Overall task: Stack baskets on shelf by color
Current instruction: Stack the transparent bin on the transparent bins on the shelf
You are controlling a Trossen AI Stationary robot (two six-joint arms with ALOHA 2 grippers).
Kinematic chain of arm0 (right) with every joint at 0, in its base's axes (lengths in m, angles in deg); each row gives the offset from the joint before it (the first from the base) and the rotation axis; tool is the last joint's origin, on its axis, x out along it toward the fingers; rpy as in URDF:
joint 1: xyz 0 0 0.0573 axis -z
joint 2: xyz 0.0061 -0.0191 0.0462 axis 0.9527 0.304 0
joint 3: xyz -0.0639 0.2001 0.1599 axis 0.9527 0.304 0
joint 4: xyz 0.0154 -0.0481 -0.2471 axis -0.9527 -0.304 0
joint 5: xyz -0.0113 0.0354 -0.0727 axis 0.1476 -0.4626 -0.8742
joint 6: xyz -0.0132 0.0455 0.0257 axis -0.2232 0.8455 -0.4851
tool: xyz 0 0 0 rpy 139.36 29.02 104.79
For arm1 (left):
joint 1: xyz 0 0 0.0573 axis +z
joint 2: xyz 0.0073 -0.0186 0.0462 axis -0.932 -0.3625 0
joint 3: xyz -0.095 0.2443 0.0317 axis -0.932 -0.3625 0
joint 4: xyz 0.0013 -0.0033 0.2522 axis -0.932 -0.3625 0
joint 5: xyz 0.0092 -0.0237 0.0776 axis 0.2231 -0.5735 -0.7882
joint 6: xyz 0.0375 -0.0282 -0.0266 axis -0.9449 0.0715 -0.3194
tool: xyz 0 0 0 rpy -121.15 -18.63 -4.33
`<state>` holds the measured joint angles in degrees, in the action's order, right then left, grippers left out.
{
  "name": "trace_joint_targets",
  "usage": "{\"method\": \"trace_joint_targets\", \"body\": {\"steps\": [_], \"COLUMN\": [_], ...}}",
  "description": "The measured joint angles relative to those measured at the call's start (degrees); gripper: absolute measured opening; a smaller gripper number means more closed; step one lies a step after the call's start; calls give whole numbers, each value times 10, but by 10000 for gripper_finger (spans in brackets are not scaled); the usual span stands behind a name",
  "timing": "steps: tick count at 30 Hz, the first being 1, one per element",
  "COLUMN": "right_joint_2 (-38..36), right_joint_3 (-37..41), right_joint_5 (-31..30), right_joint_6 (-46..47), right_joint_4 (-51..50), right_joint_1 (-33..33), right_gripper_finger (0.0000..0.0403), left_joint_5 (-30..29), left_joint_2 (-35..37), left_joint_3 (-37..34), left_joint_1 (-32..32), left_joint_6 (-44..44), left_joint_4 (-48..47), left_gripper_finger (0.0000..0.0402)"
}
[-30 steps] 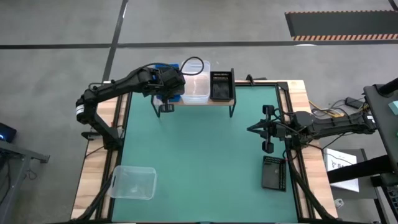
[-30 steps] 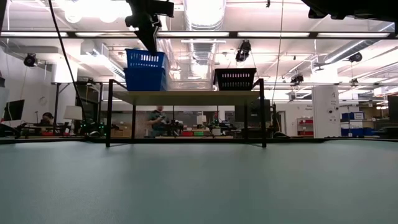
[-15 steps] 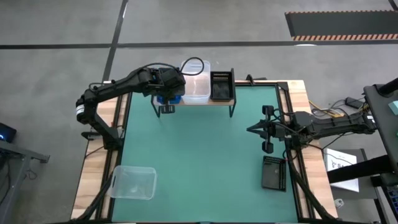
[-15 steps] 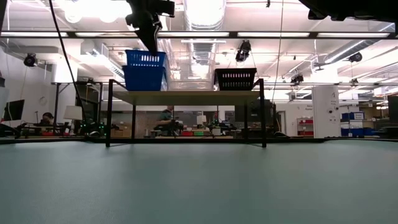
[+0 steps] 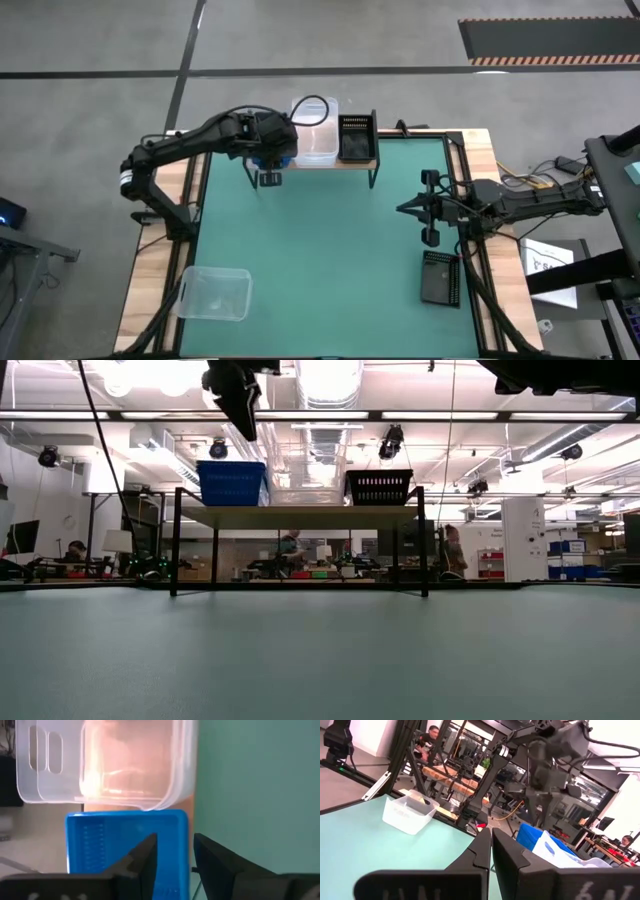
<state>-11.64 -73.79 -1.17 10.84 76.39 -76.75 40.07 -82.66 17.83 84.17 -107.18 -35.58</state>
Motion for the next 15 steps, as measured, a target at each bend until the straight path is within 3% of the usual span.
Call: {"method": "trace_joint_targets", "body": {"steps": [8,15], "right_joint_2": [0,0], "right_joint_3": [0,0], "right_joint_5": [0,0], "right_joint_6": [1,14], "right_joint_4": [-5,-11], "right_joint_1": [0,0], "right_gripper_finger": [9,9], "left_joint_5": [-1,-15], "left_joint_2": [4,4], "left_joint_3": [-1,-43], "left_joint_1": [-85,-197], "left_joint_6": [102,133], "left_joint_4": [9,120], "left_gripper_finger": [113,113]}}
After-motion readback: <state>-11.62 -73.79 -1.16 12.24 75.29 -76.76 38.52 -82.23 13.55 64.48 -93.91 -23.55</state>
